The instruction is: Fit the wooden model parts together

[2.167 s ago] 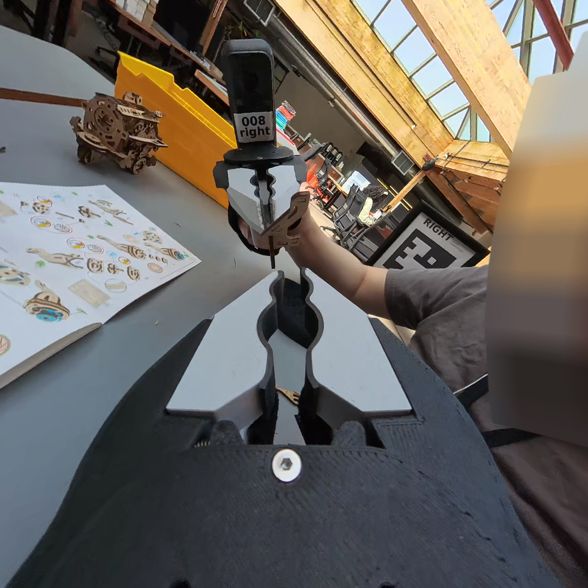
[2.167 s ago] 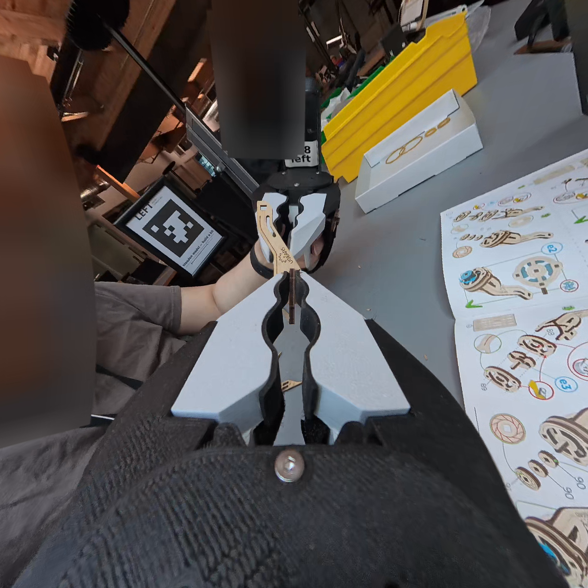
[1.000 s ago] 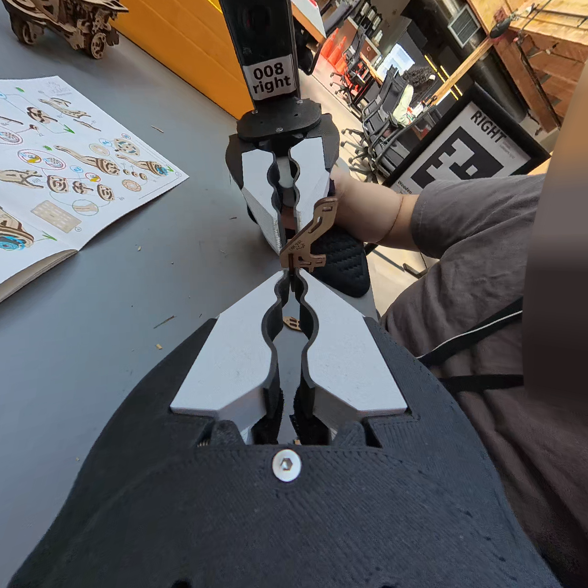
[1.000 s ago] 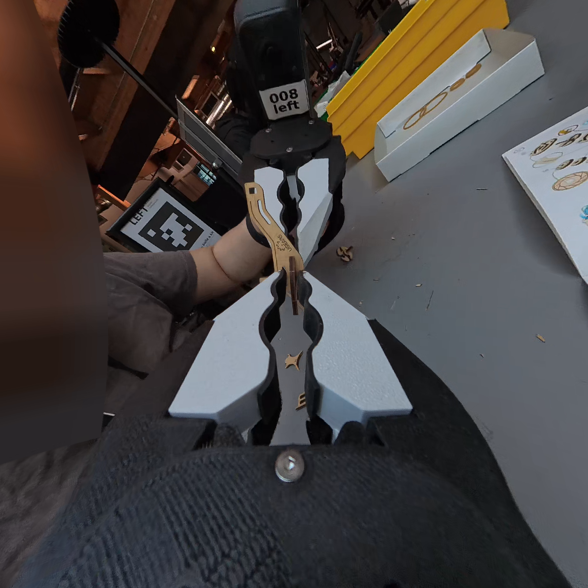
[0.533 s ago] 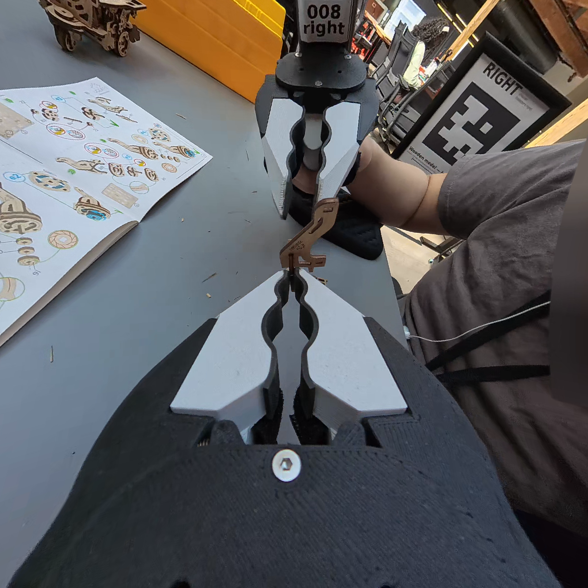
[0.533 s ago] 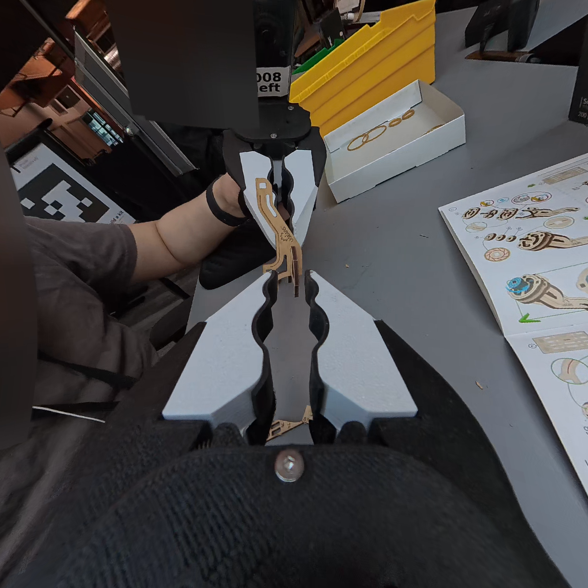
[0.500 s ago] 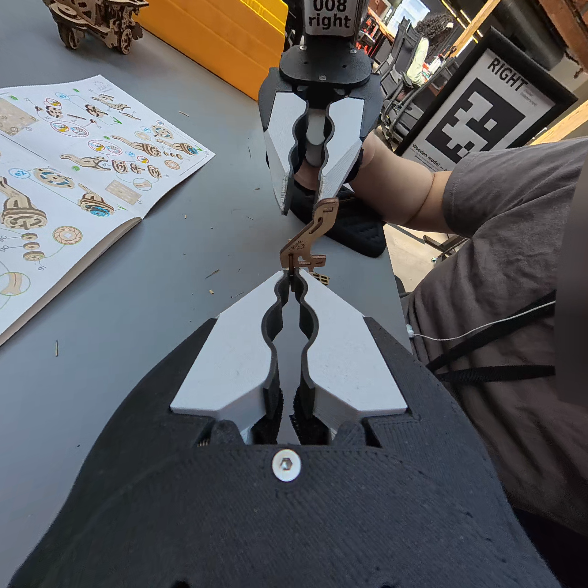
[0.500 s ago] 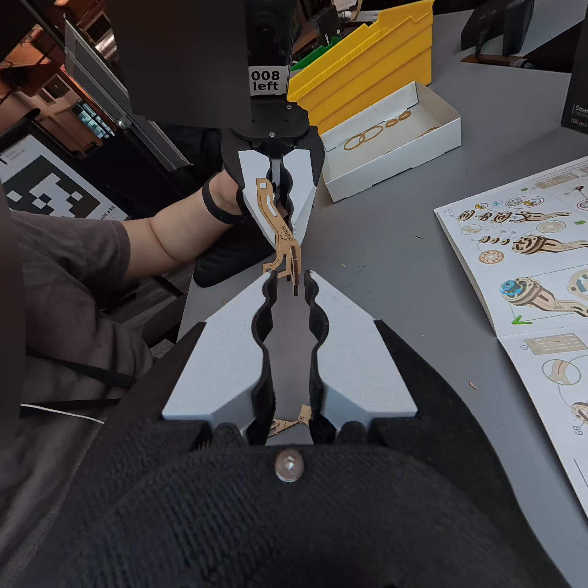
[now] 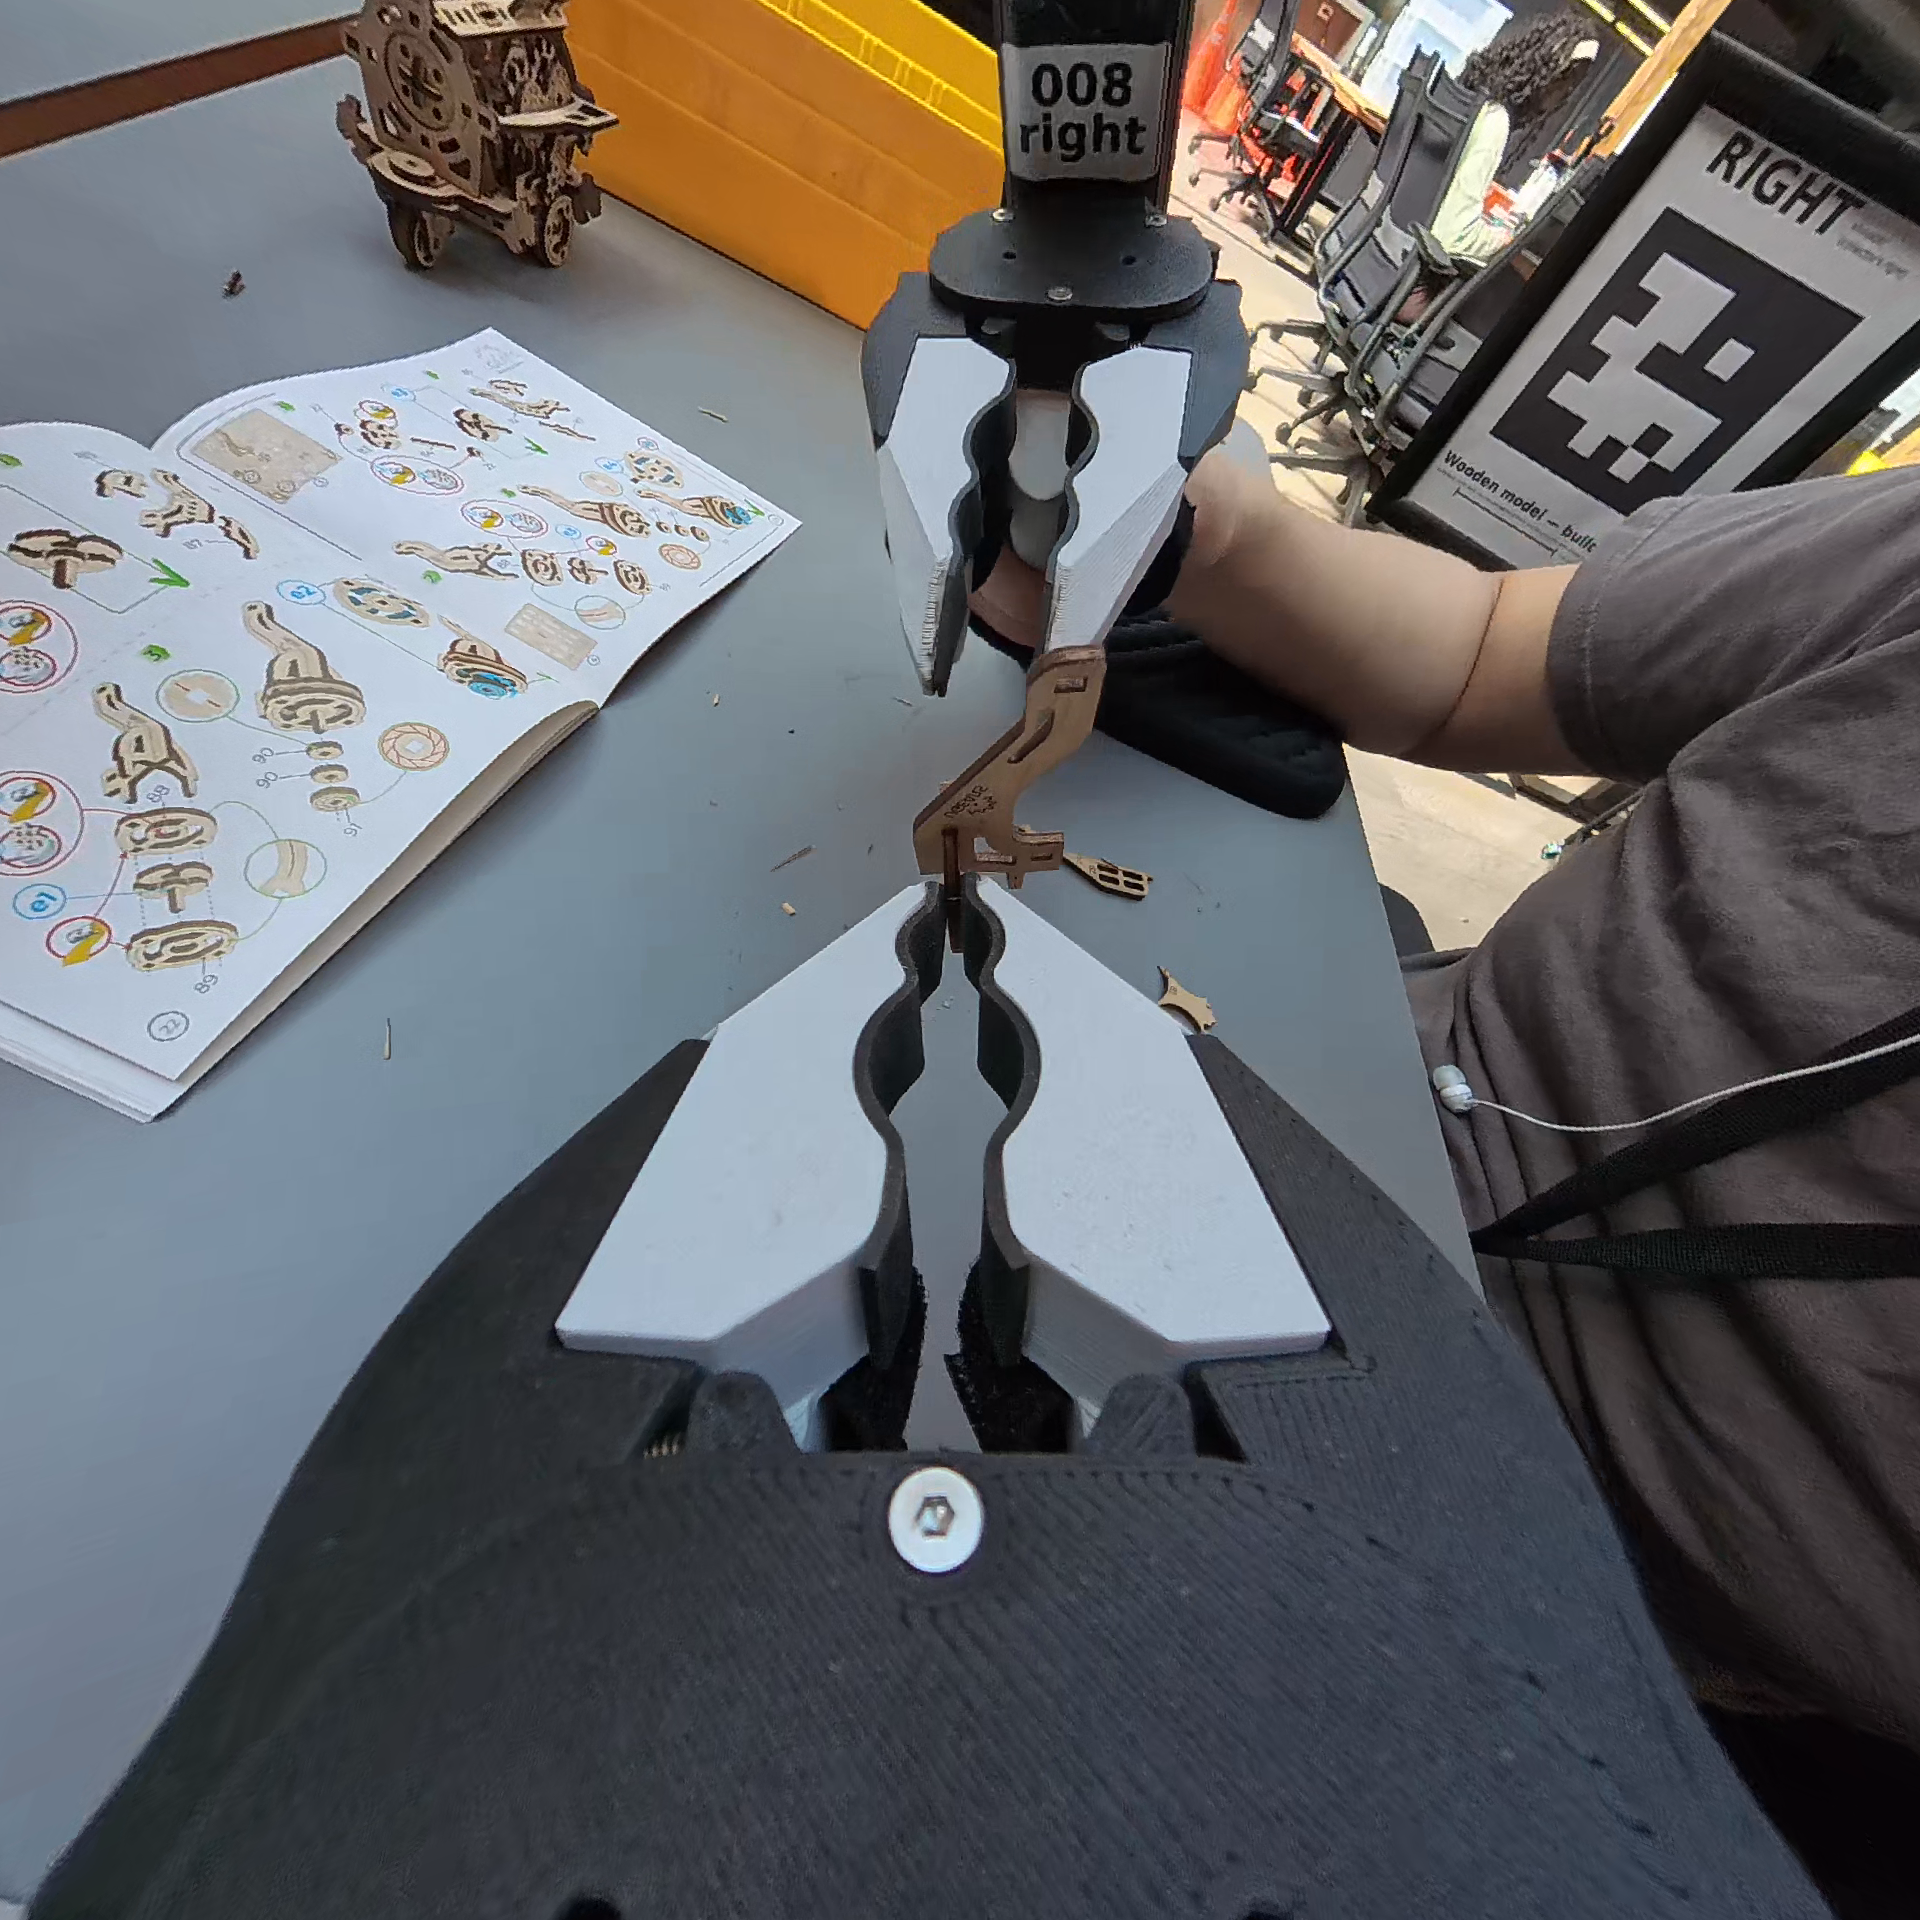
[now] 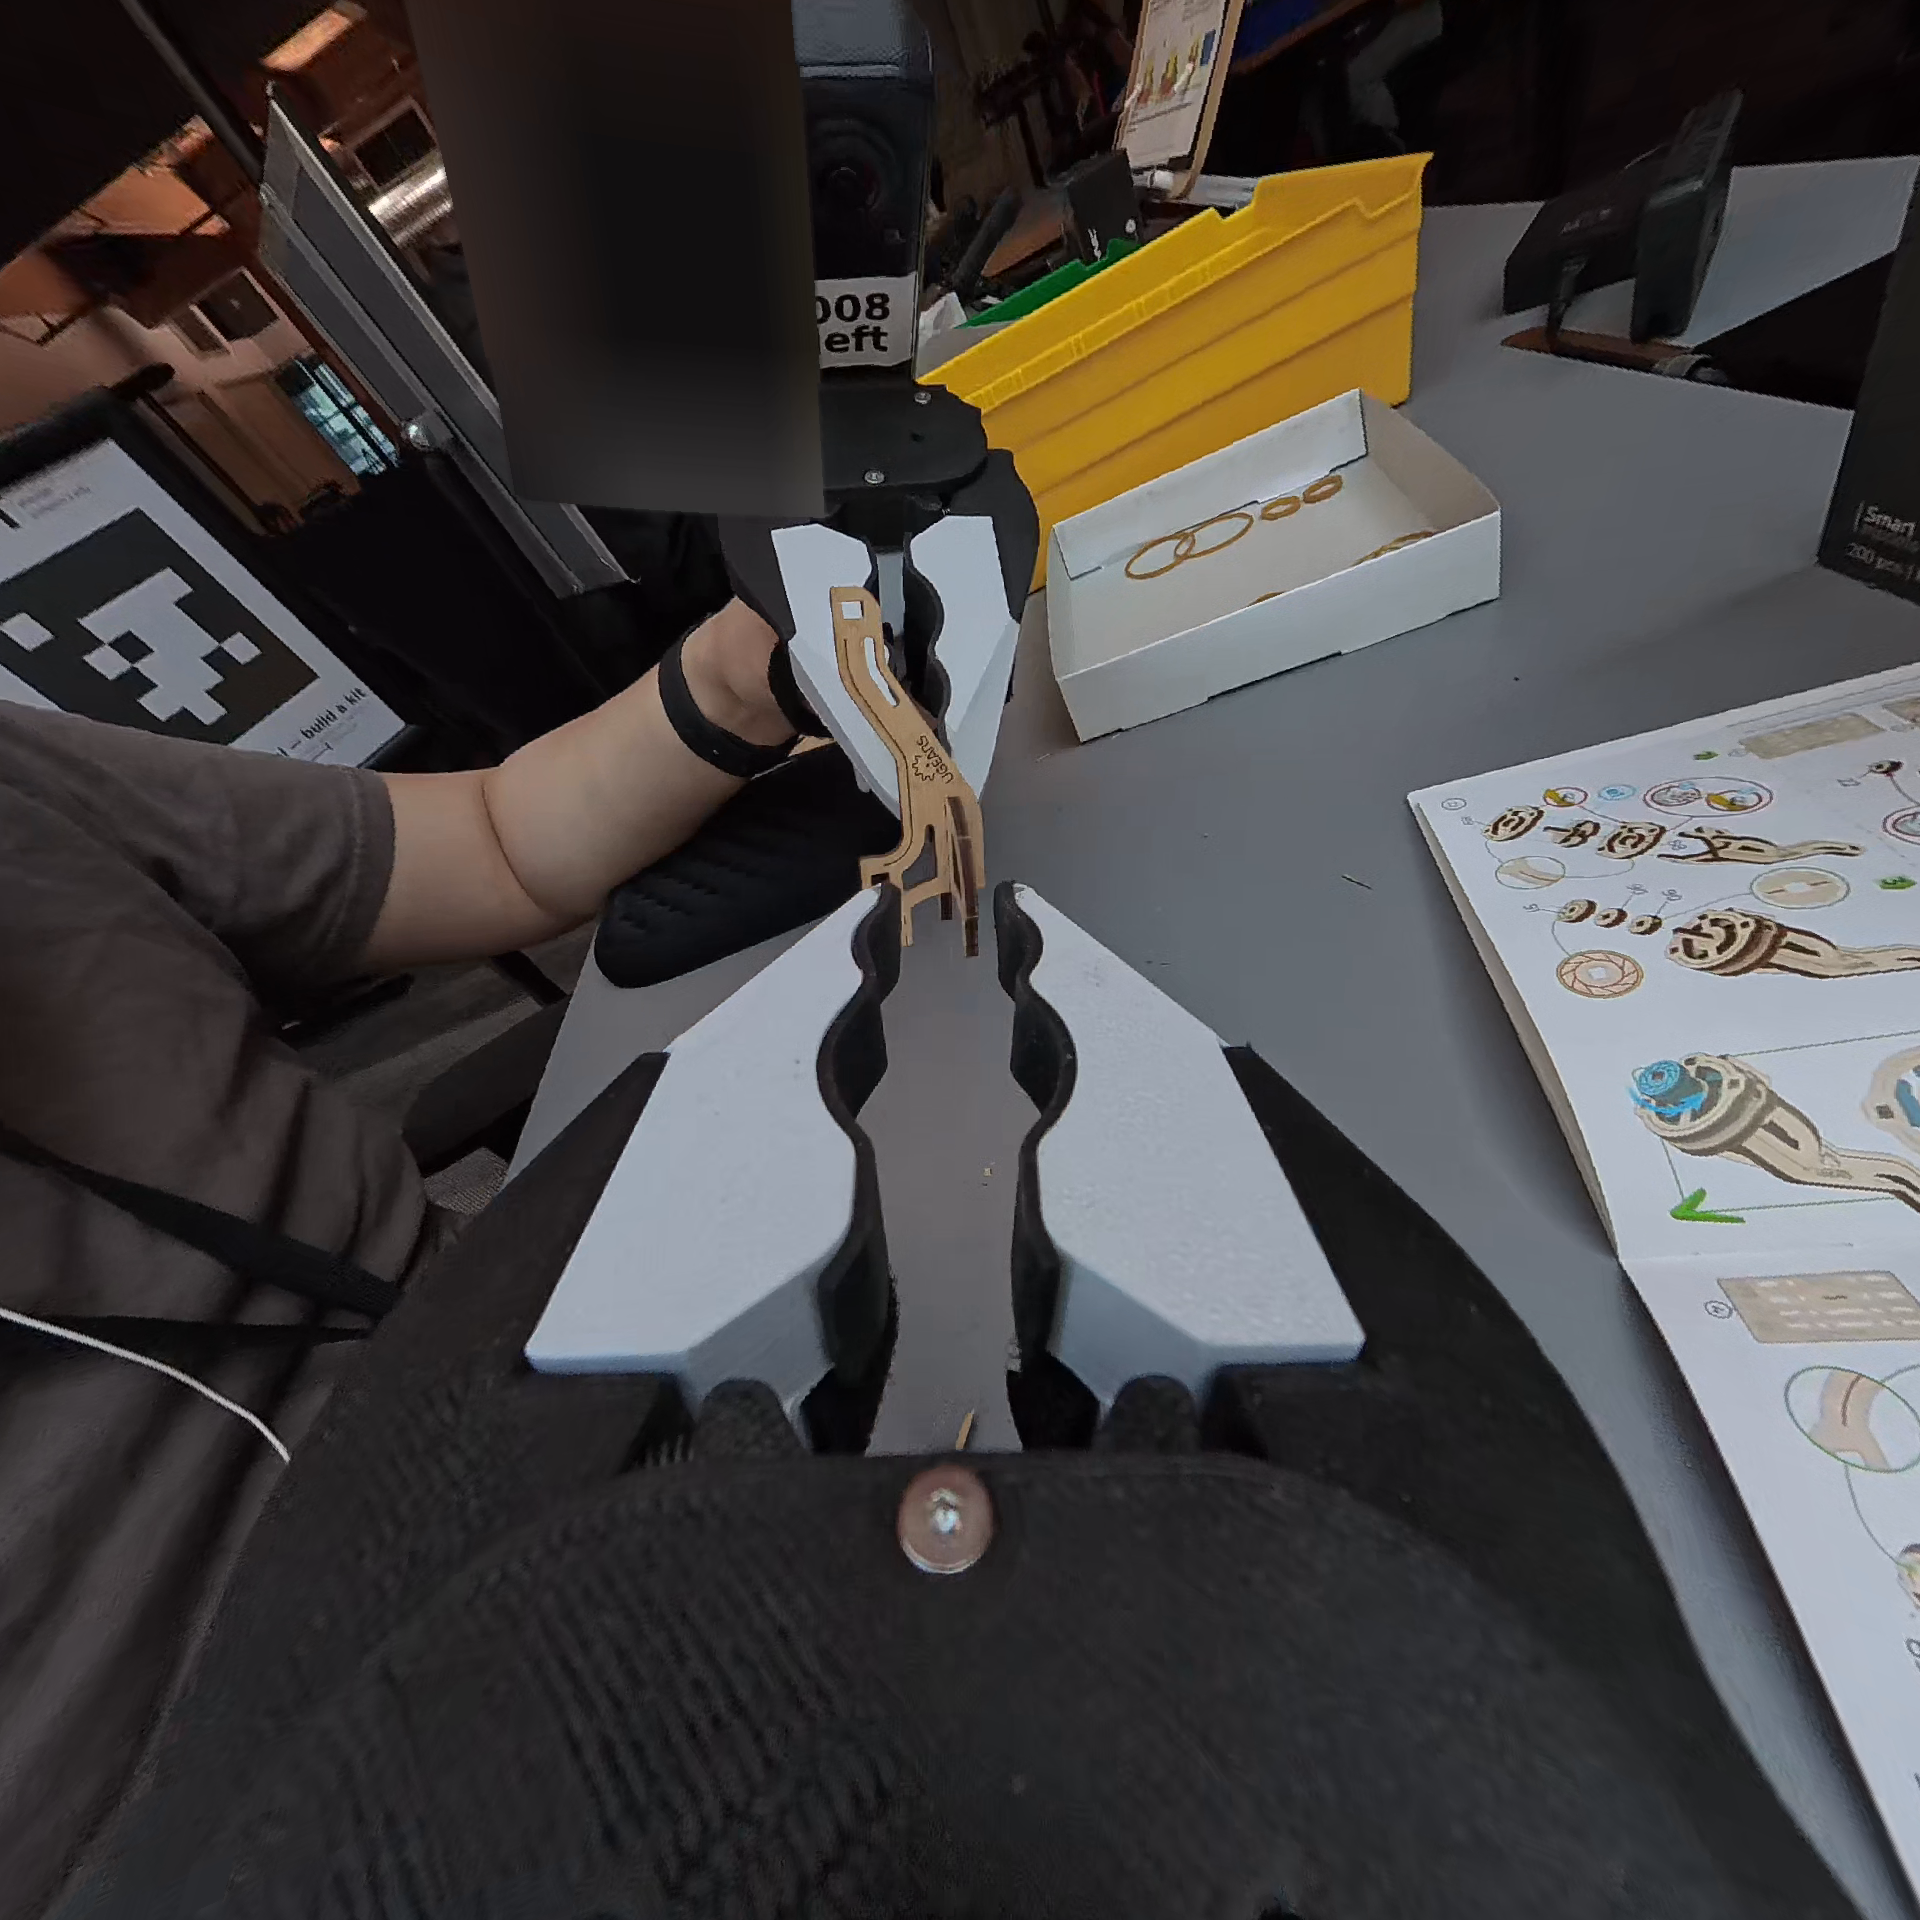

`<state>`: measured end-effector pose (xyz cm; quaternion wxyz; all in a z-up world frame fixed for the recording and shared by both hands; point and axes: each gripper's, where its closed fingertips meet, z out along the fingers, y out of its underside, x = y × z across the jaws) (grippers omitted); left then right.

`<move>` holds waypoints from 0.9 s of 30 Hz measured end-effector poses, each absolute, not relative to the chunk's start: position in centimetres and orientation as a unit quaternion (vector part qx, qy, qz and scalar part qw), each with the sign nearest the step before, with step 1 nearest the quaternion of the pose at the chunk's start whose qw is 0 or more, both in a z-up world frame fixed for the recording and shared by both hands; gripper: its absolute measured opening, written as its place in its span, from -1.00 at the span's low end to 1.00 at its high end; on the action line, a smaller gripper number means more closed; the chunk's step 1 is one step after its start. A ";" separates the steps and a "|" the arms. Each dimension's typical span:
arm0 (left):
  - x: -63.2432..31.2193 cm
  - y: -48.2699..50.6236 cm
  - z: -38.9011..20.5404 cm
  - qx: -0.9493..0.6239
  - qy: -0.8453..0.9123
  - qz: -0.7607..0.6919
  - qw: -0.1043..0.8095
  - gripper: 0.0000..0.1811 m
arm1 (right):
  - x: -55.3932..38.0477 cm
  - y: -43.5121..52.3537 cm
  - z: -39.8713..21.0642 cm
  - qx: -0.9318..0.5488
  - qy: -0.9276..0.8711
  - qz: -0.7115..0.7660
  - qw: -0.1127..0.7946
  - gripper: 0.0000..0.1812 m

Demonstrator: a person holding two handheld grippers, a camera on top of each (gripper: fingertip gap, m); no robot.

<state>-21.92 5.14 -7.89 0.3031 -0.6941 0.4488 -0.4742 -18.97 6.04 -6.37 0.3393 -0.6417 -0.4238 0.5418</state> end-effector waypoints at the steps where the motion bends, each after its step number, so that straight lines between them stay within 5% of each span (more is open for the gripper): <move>1: -22.3 5.4 -7.6 -0.696 0.448 -0.467 0.311 -1.00 | -19.0 5.7 -6.7 -0.642 -0.428 0.542 0.332 -0.82; 9: -27.3 7.0 -0.3 -0.651 0.386 -0.484 0.439 -1.00 | -25.9 -2.1 -13.3 -0.548 -0.702 0.299 0.344 -0.59; 14: -28.2 6.9 0.8 -0.634 0.374 -0.501 0.455 -1.00 | -28.8 -2.6 -16.2 -0.574 -0.719 0.288 0.265 -0.52; 19: -27.9 6.6 0.9 -0.630 0.377 -0.508 0.451 -1.00 | -29.7 -2.3 -16.9 -0.589 -0.708 0.306 0.242 -0.77; 27: -29.7 7.0 2.7 -0.615 0.348 -0.514 0.487 -1.00 | -31.1 6.6 -15.0 -0.614 -0.671 0.260 0.324 -0.79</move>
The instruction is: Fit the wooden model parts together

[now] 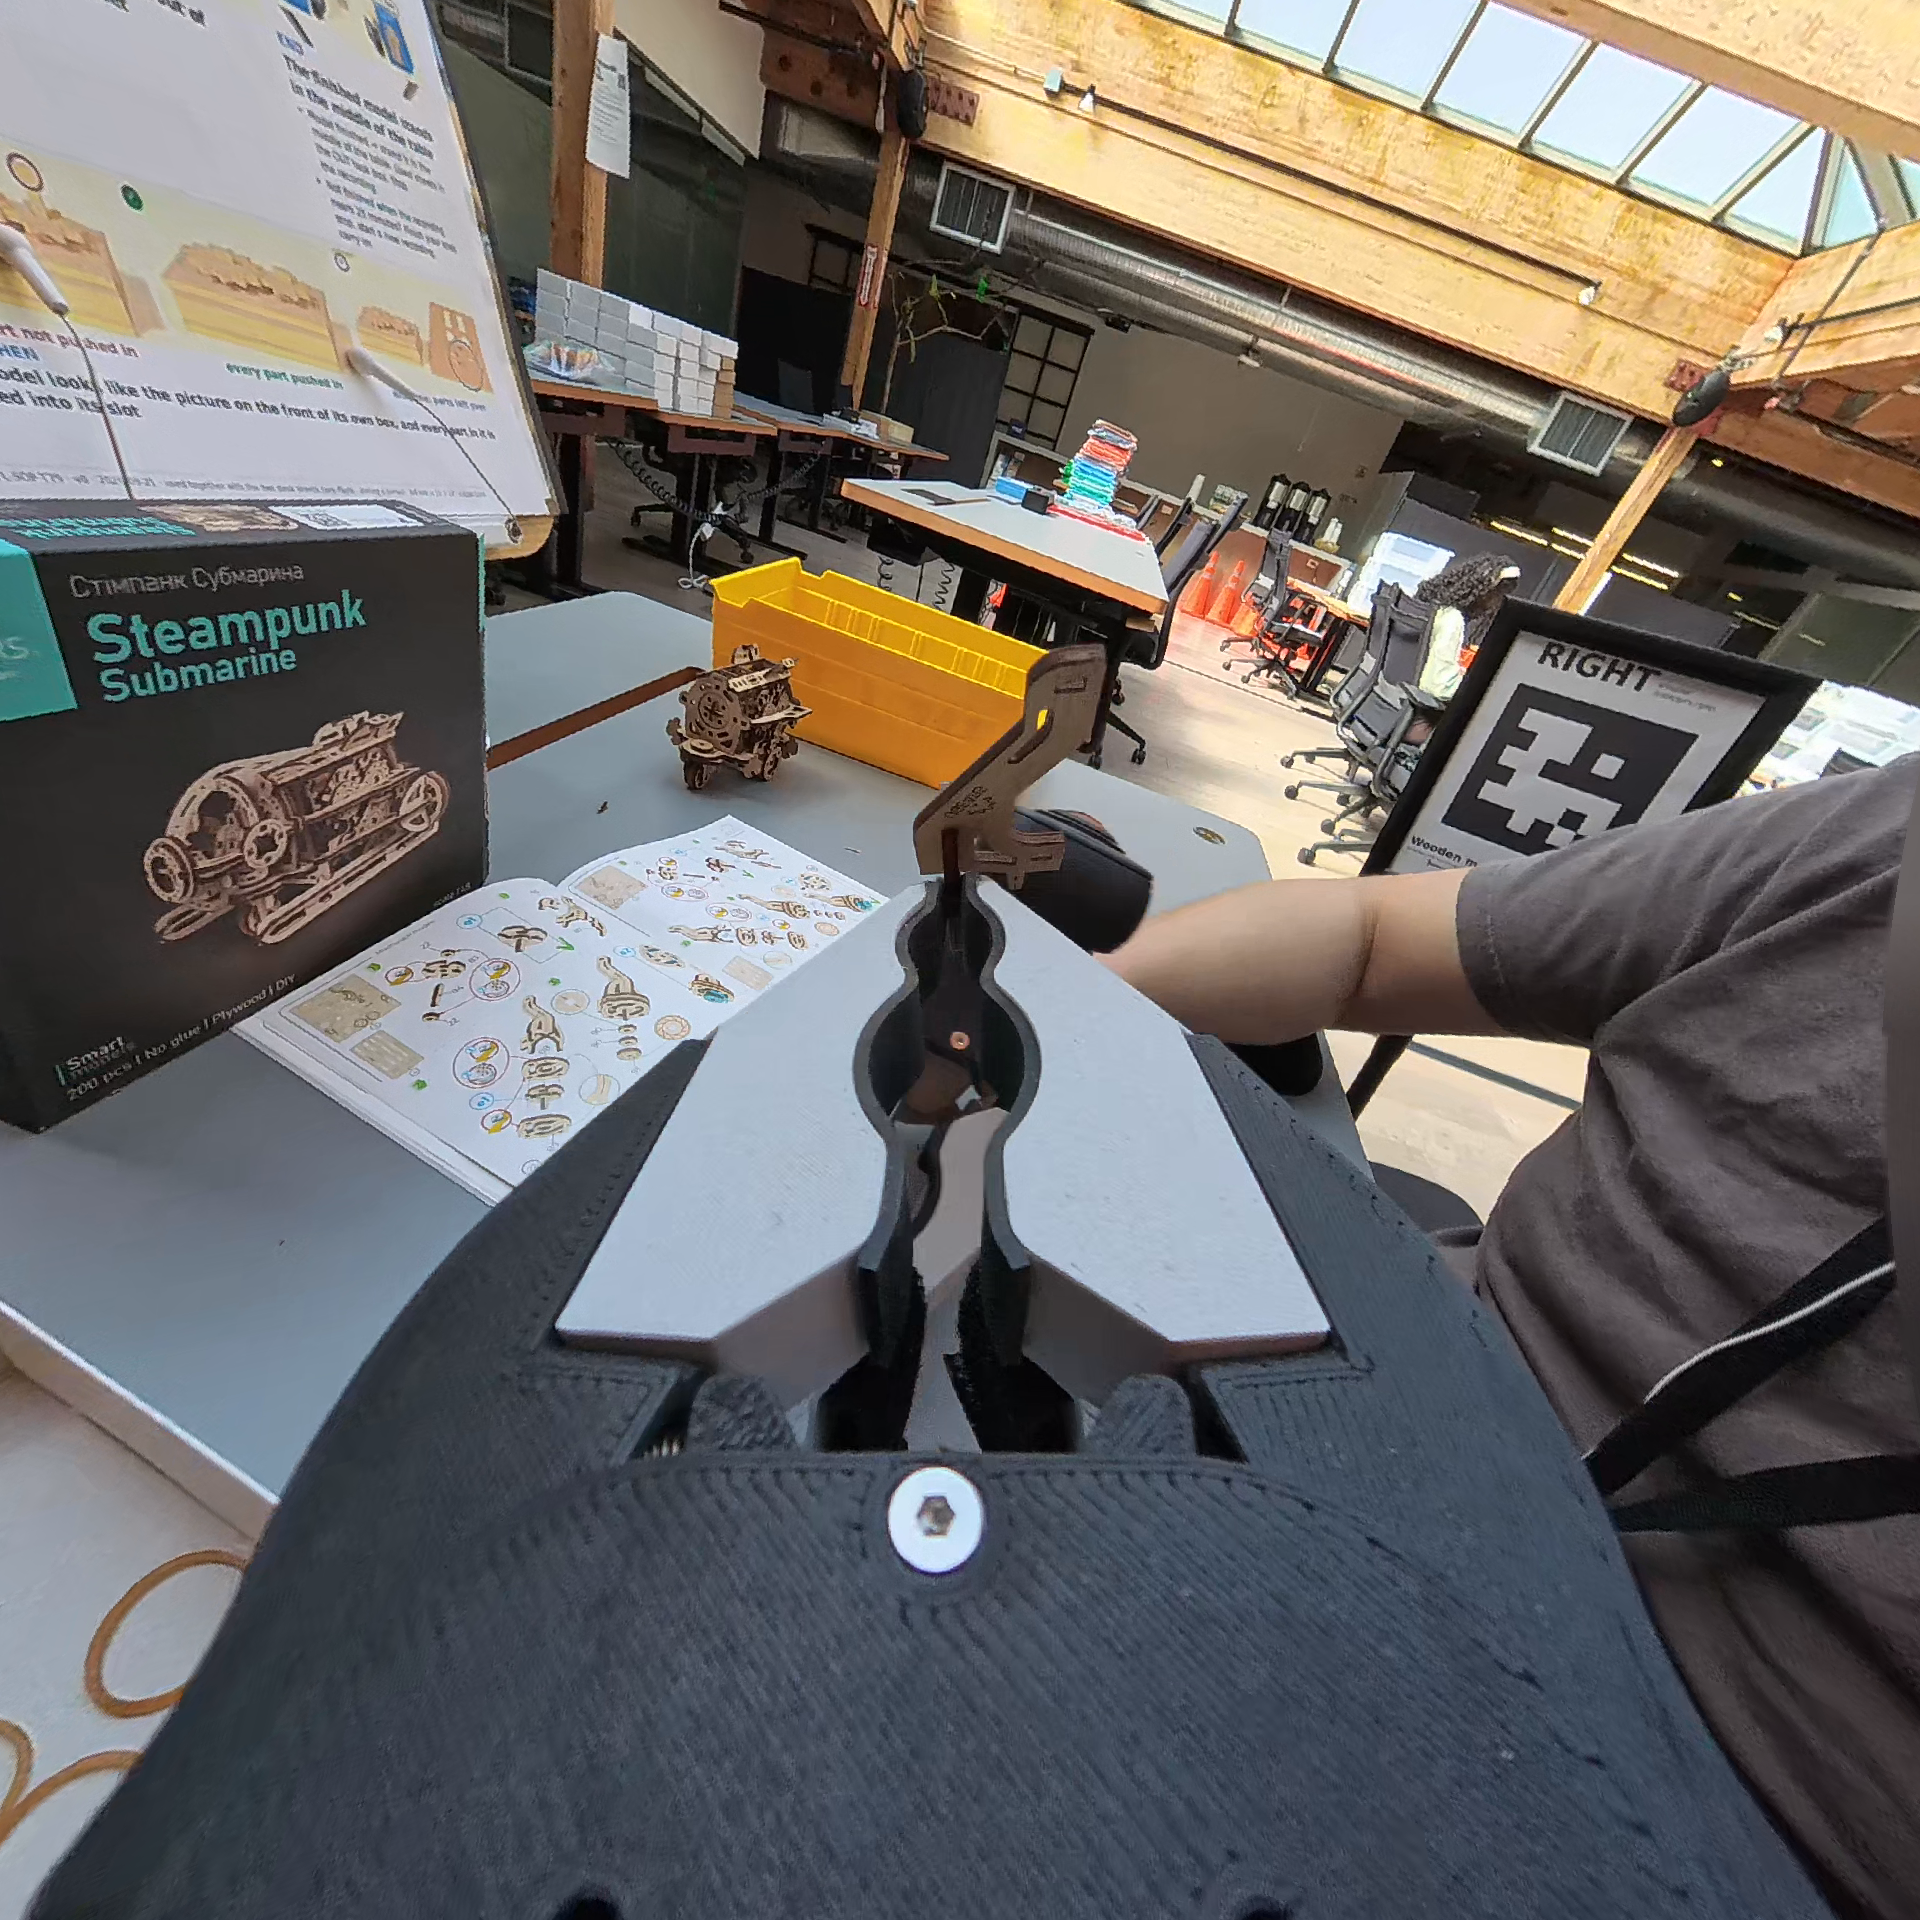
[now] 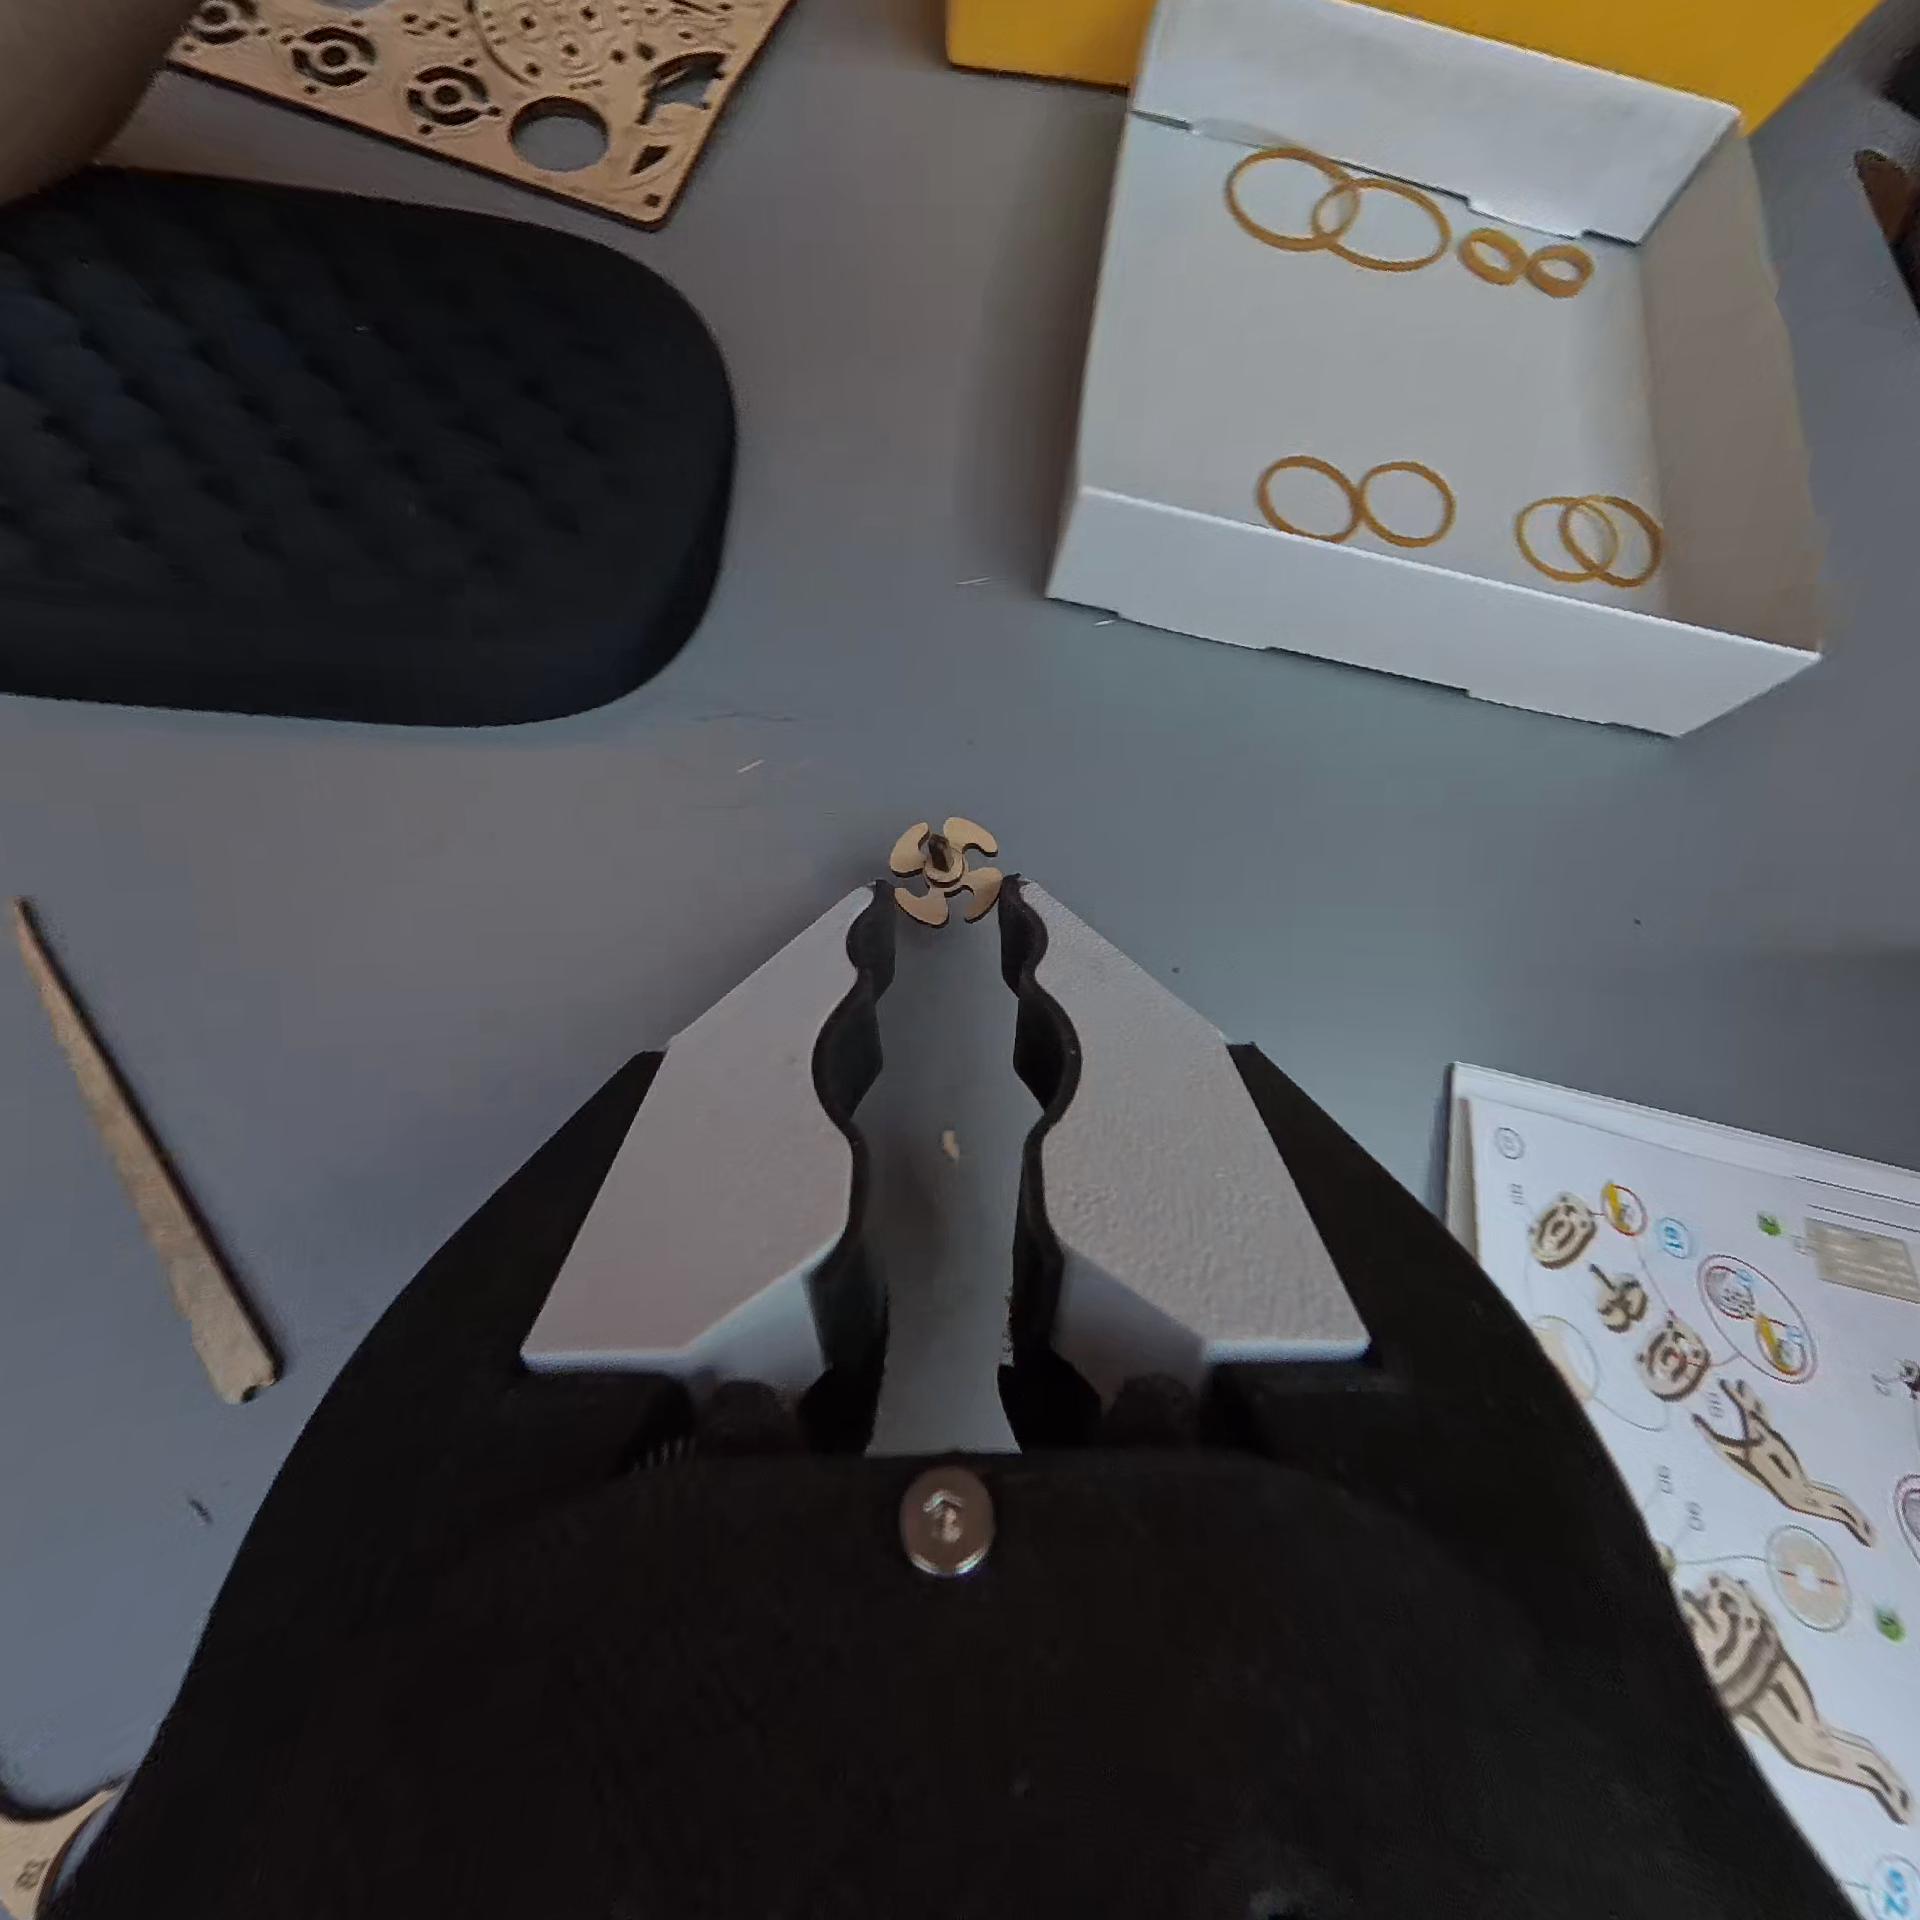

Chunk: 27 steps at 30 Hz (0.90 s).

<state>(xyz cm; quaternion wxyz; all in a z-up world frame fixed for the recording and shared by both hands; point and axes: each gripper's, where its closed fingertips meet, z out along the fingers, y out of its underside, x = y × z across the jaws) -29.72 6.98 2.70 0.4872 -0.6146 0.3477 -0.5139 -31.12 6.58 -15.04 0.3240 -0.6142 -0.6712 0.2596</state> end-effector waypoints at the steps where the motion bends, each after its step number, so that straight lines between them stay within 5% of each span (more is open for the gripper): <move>1: -30.0 7.1 2.9 -0.612 0.343 -0.517 0.490 -1.00 | -31.3 8.1 -15.0 -0.629 -0.658 0.260 0.322 -0.79; 12: -30.6 7.7 1.4 -0.632 0.332 -0.519 0.471 -1.00 | -27.0 9.6 -12.3 -0.668 -0.607 0.282 0.327 -0.66; 17: -23.9 6.5 -3.6 -0.672 0.427 -0.506 0.331 -1.00 | -19.8 6.7 -5.2 -0.635 -0.547 0.382 0.389 -0.57; 27: -17.4 5.4 -8.7 -0.690 0.490 -0.494 0.199 -1.00 | -17.0 6.1 -6.9 -0.629 -0.458 0.552 0.299 -0.85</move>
